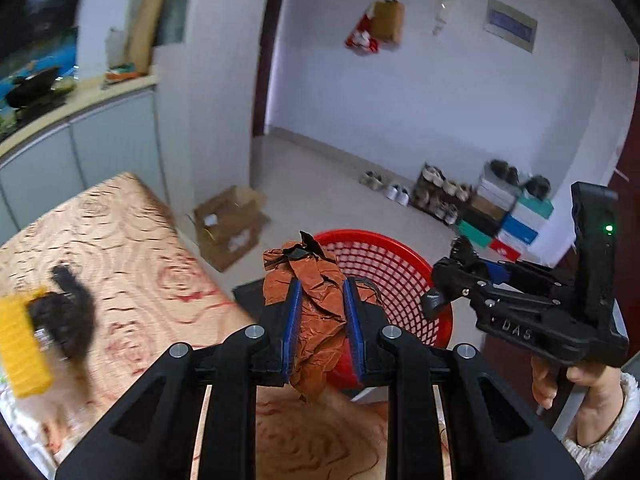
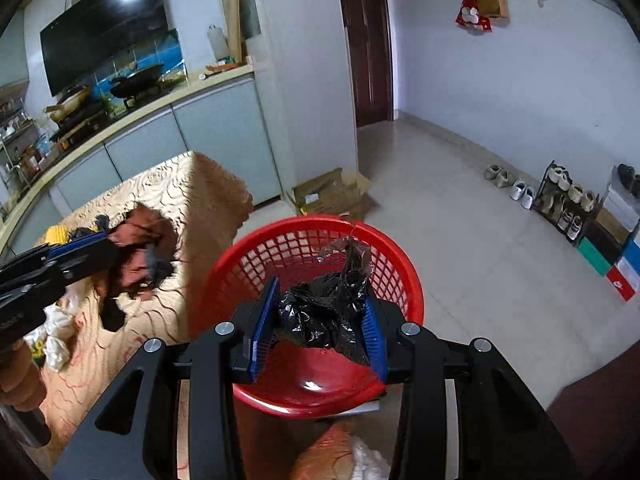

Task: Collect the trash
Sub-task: 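Carry the black bag and brown cloth over the red basket and release both, then return both tools to the table toward the green-yellow sponge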

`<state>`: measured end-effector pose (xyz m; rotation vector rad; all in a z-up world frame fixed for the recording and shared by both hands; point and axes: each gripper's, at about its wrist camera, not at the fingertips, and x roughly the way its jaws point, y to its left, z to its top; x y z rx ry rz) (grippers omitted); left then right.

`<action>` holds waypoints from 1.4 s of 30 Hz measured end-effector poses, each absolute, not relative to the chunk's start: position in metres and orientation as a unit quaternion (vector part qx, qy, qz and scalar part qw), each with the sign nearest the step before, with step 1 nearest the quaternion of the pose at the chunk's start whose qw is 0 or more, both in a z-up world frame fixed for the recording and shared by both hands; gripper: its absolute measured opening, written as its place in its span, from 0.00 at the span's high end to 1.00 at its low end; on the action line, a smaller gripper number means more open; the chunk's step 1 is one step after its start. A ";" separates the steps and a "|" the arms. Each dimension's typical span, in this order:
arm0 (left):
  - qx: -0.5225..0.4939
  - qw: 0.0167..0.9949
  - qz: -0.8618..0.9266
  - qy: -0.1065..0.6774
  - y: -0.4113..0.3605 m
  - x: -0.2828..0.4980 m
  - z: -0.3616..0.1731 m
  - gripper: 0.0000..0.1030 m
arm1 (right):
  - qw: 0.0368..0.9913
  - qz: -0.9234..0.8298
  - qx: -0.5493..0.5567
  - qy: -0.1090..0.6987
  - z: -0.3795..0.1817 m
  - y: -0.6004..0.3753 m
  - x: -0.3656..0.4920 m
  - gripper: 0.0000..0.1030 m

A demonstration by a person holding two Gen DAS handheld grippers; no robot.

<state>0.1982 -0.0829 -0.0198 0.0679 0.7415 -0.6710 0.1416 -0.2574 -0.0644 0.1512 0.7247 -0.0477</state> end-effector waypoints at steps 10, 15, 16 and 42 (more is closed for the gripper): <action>0.040 0.851 -0.334 0.403 -0.116 0.223 -0.051 0.79 | 0.923 -0.015 0.072 0.377 -0.086 -0.260 0.154 0.54; 0.034 0.848 -0.334 0.411 -0.115 0.232 -0.053 0.66 | 0.923 -0.013 0.086 0.375 -0.089 -0.262 0.155 0.35; 0.028 0.847 -0.333 0.413 -0.113 0.234 -0.054 0.62 | 0.923 -0.012 0.088 0.375 -0.089 -0.262 0.155 0.34; 0.007 0.917 -0.202 0.343 -0.028 0.187 -0.007 0.30 | 0.947 -0.036 0.073 0.310 -0.049 -0.222 0.116 0.33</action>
